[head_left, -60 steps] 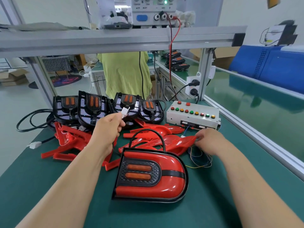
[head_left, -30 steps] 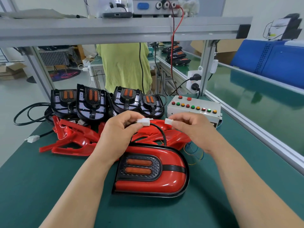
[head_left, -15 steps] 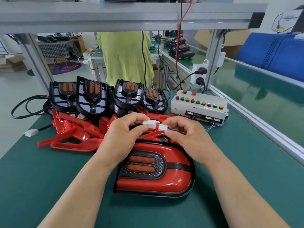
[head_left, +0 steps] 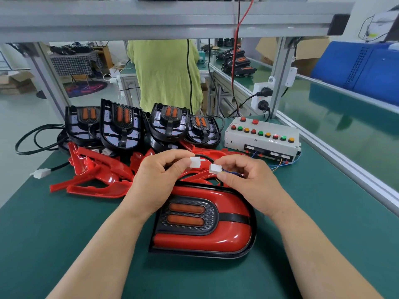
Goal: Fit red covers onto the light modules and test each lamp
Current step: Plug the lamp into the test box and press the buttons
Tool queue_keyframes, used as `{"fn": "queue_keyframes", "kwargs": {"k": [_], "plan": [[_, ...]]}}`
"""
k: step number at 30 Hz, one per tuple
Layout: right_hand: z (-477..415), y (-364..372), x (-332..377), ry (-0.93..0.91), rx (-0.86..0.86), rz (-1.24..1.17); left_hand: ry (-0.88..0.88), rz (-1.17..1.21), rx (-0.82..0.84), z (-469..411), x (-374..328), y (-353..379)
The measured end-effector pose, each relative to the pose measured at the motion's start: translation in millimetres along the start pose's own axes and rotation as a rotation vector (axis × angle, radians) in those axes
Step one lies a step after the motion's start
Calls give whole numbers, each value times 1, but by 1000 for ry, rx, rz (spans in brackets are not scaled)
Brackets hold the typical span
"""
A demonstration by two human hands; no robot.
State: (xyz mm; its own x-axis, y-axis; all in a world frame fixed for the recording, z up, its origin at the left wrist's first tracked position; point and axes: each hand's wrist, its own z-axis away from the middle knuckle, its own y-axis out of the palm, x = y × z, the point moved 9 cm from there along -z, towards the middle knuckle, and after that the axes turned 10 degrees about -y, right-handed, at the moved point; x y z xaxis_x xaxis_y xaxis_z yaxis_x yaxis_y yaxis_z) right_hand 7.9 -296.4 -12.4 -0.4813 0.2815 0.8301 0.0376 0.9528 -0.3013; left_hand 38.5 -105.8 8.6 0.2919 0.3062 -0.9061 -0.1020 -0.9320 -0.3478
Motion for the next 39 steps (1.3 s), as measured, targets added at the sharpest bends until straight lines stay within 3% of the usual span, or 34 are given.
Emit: {"fn": "queue_keyframes", "kwargs": {"k": [4, 21, 30, 39], "plan": [[1, 0, 0, 7, -4, -11, -30, 44, 33, 0, 2, 3], [1, 4, 1, 35, 28, -5, 159, -171, 33, 13, -20, 16], [2, 7, -2, 74, 17, -14, 43, -134, 30, 10, -11, 16], [1, 5, -5, 57, 92, 130, -21, -232, 59, 6, -1, 18]]}}
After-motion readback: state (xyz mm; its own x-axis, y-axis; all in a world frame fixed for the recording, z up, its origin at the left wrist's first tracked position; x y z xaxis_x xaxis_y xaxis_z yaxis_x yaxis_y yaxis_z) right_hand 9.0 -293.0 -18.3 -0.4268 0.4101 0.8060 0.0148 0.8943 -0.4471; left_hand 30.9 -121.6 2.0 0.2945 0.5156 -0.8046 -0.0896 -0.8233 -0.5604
